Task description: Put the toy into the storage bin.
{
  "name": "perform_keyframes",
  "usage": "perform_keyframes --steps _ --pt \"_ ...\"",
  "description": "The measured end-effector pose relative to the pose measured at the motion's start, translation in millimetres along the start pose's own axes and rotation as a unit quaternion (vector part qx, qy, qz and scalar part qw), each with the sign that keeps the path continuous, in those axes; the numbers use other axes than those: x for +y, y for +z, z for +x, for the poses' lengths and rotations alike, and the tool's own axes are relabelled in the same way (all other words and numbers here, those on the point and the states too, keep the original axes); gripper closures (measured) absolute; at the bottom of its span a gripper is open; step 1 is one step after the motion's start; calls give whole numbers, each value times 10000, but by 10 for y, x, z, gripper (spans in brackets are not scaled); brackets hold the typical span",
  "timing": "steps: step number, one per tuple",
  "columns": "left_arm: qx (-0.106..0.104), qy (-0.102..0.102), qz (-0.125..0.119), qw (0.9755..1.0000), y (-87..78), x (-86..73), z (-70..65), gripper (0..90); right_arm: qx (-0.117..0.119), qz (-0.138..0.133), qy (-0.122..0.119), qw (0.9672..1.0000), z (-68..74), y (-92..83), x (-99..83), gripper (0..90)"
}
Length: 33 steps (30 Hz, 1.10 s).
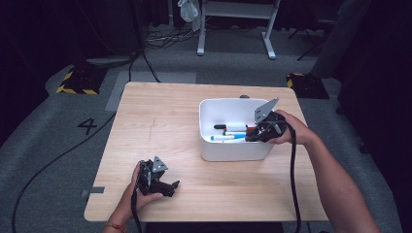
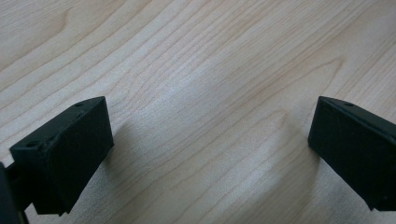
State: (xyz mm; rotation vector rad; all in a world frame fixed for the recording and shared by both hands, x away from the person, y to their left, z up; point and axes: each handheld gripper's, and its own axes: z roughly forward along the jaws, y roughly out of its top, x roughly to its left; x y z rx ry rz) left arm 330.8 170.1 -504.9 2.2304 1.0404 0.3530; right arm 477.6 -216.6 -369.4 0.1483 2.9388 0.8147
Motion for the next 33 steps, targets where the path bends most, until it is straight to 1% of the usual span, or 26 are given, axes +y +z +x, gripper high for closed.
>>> perform_keyframes --steps 4,6,8,11,21,25,27,29,30,31,33 --pt "-1 4 1 10000 0 0 1 0 -53 59 51 10000 -5 38 -4 745" --pt "0 5 1 10000 0 0 1 0 -116 60 94 9999 -4 40 0 734" --pt "2 3 3 10000 -1 0 0 0 -118 76 65 9999 -1 33 3 734" --pt "0 0 1 10000 0 0 0 0 -142 104 84 9998 7 43 5 734" --pt "0 4 1 10000 0 0 1 0 -246 102 123 9996 12 44 2 713" --pt "0 -1 -1 10000 0 0 0 0 -314 100 139 9994 16 36 2 692" --pt "-1 3 0 10000 0 0 0 0 -346 50 171 9992 18 31 -2 678" --pt "0 5 1 10000 0 0 1 0 -438 29 202 9988 21 27 -4 630" --pt "5 13 2 10000 -1 0 2 0 -544 23 274 9981 20 25 -2 609" --pt "-1 0 -1 10000 0 0 0 0 -564 7 283 9980 23 21 -2 606" --pt "-1 4 1 10000 0 0 1 0 -704 -47 289 9971 39 7 4 566"
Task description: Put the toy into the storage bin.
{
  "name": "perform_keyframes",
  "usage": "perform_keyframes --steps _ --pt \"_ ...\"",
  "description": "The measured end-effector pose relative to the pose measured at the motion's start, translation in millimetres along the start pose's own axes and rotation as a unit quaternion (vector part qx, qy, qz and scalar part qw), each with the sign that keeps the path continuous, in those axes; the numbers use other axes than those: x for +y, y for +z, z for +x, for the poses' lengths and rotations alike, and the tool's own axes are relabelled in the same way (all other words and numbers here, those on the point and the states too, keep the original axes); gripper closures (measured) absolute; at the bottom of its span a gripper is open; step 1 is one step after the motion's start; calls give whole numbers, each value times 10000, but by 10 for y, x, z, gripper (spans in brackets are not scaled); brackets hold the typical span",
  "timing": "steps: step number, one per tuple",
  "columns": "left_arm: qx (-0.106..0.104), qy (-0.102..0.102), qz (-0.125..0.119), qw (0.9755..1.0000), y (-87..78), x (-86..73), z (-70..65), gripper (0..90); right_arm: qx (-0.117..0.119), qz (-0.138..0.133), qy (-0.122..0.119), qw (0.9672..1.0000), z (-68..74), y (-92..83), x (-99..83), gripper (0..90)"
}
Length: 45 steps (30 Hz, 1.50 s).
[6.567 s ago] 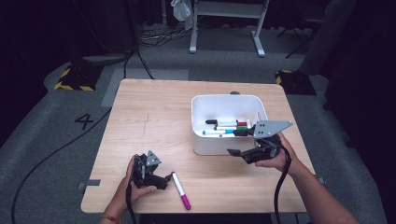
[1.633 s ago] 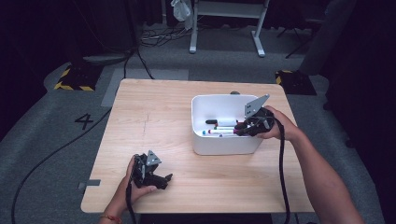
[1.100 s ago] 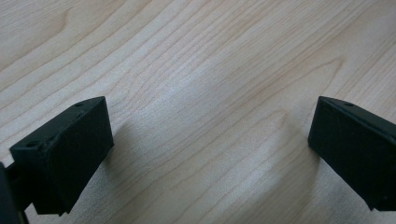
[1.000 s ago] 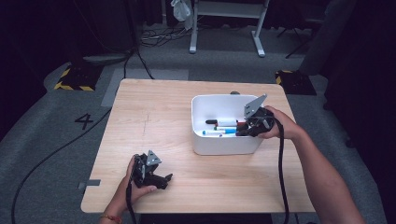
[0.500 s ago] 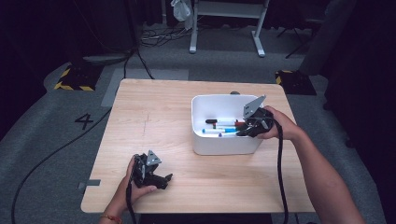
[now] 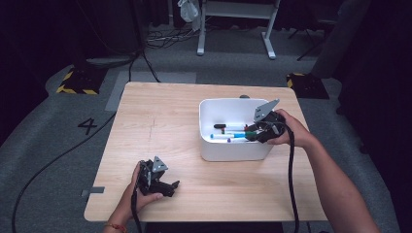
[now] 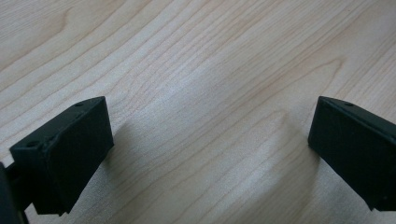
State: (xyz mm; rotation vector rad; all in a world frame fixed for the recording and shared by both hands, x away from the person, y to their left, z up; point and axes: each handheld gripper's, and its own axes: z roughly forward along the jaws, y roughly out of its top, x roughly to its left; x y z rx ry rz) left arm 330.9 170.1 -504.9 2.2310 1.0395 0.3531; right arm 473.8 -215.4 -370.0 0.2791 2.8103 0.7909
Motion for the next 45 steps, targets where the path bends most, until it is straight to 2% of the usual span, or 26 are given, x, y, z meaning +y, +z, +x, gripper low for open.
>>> perform_keyframes --steps 3,6,7,8,11,13,15,21,29,36,45 --pt "0 -6 0 10000 0 0 -1 0 -153 -11 99 9998 4 -14 5 524" --pt "3 -7 2 10000 0 0 -1 0 -360 -63 279 9989 6 -26 10 445" --pt "3 -8 2 10000 0 0 -1 0 -399 -102 345 9986 10 -33 11 394" --pt "1 -8 -2 10000 0 0 -1 0 -480 -162 438 9978 19 -41 14 343" --pt "0 -6 -2 10000 0 0 -1 0 -759 -287 627 9947 43 -70 20 272" --pt "1 -5 -1 10000 0 0 -1 0 -850 -345 698 9933 54 -82 22 245" --pt "0 -4 0 10000 0 0 -1 0 -901 -423 779 9920 60 -105 18 243" --pt "0 -7 -2 10000 0 0 -1 0 -1127 -895 1030 9842 101 -242 4 223" --pt "0 -7 -2 10000 0 0 -1 0 -1358 -1156 1114 9776 231 -459 -51 223" --pt "0 -2 1 10000 0 0 0 0 -1453 -1354 1043 9745 365 -596 -131 223" --pt "1 -6 -1 10000 0 0 -1 0 -1521 -1427 963 9732 527 -672 -263 222"
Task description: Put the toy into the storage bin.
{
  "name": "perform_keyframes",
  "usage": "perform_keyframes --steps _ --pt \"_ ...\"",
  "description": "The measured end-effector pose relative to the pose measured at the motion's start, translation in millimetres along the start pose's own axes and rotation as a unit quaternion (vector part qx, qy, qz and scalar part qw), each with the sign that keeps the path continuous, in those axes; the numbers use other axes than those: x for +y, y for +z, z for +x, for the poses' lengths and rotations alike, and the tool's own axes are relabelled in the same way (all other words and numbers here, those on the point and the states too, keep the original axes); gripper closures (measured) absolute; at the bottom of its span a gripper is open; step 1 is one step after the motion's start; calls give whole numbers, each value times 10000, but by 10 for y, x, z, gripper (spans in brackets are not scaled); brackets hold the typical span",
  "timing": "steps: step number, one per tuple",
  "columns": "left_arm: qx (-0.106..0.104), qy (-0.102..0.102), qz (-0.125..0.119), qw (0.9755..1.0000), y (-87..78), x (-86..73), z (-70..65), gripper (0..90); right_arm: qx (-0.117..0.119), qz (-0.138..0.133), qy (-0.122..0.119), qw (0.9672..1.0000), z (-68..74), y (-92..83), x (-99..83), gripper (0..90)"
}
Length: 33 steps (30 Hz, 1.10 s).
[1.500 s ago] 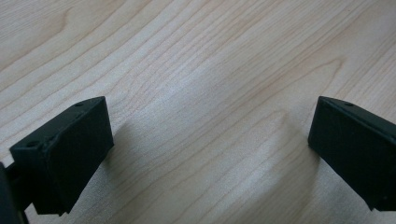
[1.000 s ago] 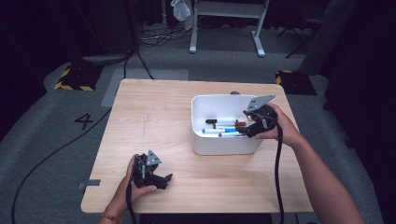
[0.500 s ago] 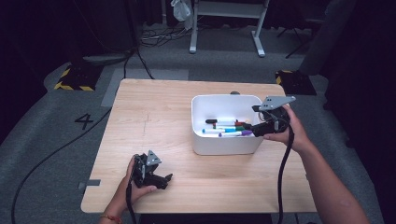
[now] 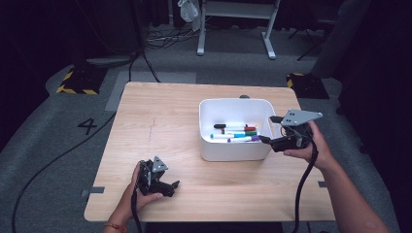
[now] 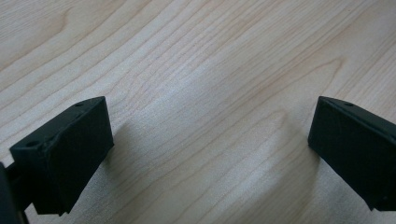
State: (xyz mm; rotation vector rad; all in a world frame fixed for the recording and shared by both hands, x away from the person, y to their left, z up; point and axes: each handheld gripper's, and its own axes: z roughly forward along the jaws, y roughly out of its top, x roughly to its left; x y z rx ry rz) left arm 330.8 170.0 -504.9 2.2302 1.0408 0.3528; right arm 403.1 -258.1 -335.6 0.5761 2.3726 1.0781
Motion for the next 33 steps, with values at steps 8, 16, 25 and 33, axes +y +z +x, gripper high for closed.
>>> perform_keyframes --steps 8,16,25,33 --pt "3 -3 2 10000 0 0 0 0 -145 37 -35 9999 82 -73 -141 210" --pt "0 0 -2 10000 0 0 0 0 -282 -38 -58 9996 181 -129 -292 197" --pt "-3 0 0 10000 0 0 0 0 -363 -149 2 9992 259 -183 -511 184" --pt "-1 1 2 10000 0 0 0 0 -459 -46 31 9989 318 -176 -706 178"
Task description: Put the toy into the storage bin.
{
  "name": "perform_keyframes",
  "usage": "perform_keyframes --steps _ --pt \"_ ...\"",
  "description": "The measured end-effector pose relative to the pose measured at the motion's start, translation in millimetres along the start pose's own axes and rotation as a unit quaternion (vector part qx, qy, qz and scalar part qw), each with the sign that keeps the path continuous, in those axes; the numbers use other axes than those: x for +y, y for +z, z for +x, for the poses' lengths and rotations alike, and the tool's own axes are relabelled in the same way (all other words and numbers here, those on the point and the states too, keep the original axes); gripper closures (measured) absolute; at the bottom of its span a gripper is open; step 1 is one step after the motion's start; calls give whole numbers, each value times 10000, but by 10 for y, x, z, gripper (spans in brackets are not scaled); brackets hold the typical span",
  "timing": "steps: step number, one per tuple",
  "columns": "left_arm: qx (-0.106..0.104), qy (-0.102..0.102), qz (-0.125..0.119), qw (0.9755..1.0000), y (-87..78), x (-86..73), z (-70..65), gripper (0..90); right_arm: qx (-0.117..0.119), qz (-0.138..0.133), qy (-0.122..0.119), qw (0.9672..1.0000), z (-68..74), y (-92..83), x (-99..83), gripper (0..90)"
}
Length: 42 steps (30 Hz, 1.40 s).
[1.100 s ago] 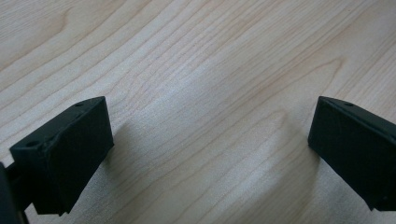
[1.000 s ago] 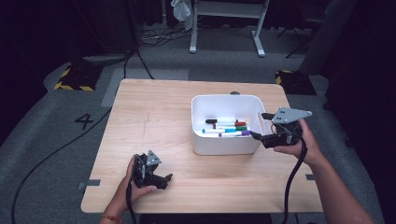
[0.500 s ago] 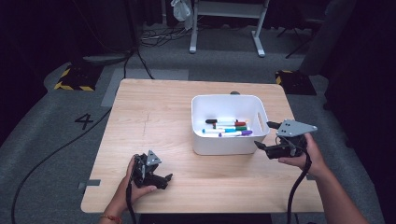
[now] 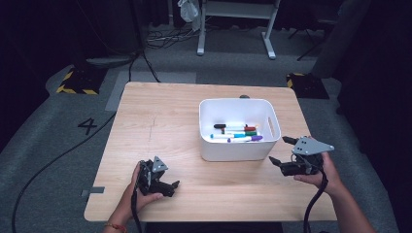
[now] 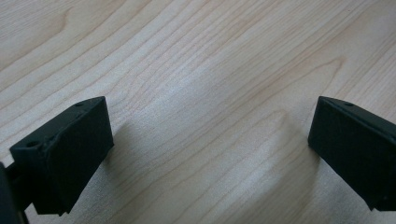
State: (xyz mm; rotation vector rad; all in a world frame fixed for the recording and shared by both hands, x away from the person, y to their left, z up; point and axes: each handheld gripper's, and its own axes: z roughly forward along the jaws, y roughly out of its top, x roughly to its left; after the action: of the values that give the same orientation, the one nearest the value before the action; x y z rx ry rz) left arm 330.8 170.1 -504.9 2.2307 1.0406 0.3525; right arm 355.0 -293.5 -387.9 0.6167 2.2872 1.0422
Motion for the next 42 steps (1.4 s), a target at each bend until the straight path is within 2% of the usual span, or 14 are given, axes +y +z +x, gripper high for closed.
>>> perform_keyframes --steps 7,16,27,39,42 --pt "0 1 0 10000 0 0 0 0 -21 167 81 9998 35 57 -188 178" --pt "0 0 -2 10000 0 0 0 0 -63 597 90 9982 57 229 -471 185" --pt "4 -3 1 10000 0 0 0 0 23 932 365 9950 37 356 -776 186" --pt "-1 0 -2 10000 0 0 0 0 180 1065 644 9921 72 360 -1046 184" --pt "-1 4 -1 10000 0 0 1 0 255 965 916 9908 63 321 -1126 182"
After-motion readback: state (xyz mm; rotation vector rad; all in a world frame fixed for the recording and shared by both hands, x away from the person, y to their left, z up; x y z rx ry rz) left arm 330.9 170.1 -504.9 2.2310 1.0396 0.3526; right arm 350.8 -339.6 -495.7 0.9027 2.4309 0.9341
